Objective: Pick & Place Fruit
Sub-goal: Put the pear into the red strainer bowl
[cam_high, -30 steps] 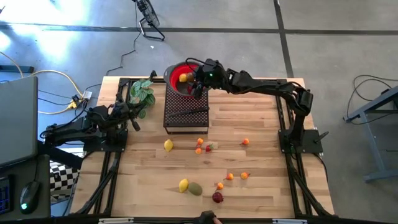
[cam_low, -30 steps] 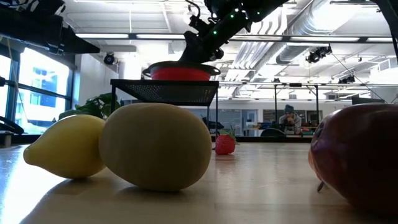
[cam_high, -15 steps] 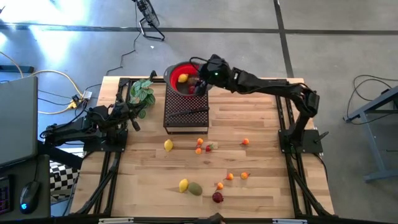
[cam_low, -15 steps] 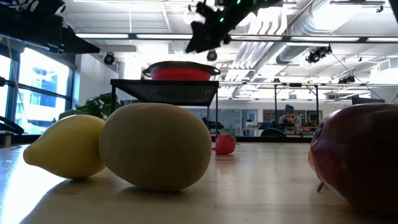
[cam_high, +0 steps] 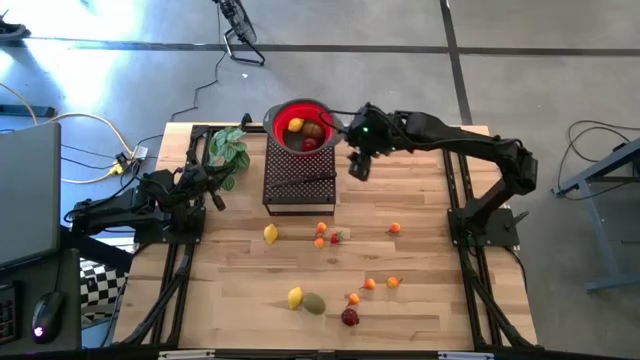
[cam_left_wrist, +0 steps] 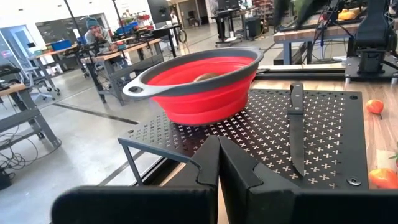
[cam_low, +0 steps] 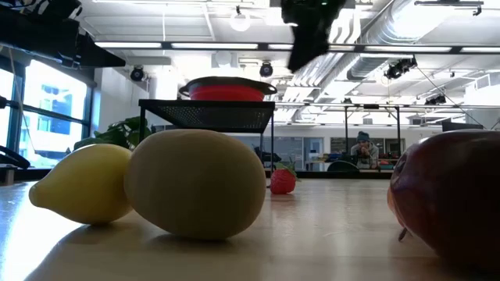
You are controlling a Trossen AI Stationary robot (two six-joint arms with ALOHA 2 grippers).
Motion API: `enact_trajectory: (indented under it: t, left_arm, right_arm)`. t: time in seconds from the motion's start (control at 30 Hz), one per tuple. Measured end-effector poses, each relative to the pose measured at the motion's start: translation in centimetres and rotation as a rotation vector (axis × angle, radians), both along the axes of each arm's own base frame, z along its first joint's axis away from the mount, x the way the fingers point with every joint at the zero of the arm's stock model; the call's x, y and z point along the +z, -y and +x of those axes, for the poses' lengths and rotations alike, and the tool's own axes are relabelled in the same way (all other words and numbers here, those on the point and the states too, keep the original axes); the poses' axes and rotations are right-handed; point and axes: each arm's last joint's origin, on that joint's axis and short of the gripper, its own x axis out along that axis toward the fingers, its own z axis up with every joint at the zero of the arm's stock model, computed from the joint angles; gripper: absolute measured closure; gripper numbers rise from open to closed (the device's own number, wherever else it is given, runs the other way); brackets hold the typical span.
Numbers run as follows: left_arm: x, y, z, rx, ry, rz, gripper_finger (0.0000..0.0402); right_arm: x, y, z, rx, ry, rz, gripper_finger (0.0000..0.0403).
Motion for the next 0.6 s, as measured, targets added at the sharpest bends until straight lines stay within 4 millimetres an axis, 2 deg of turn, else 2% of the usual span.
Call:
enact_trajectory:
  t: [0.17,0.33,0.6]
  left_arm:
    - [0.0,0.0,0.0,0.0,-0.001,0.0,0.0402]
    - [-0.2,0.0,0.0,-0.001,-0.02,-0.003,0.0402]
    - [-0.3,0.0,0.0,-0.003,-0.02,-0.021,0.0402]
  right_arm:
    - [-0.5,-1.5,-1.0,-0.065,-0.093,0.111,0.0274]
    - [-0.7,-3.0,-1.0,-0.057,-0.122,0.141,0.0322]
    - [-3.1,-5.4,-2.0,-0.032,-0.135,0.165,0.0377]
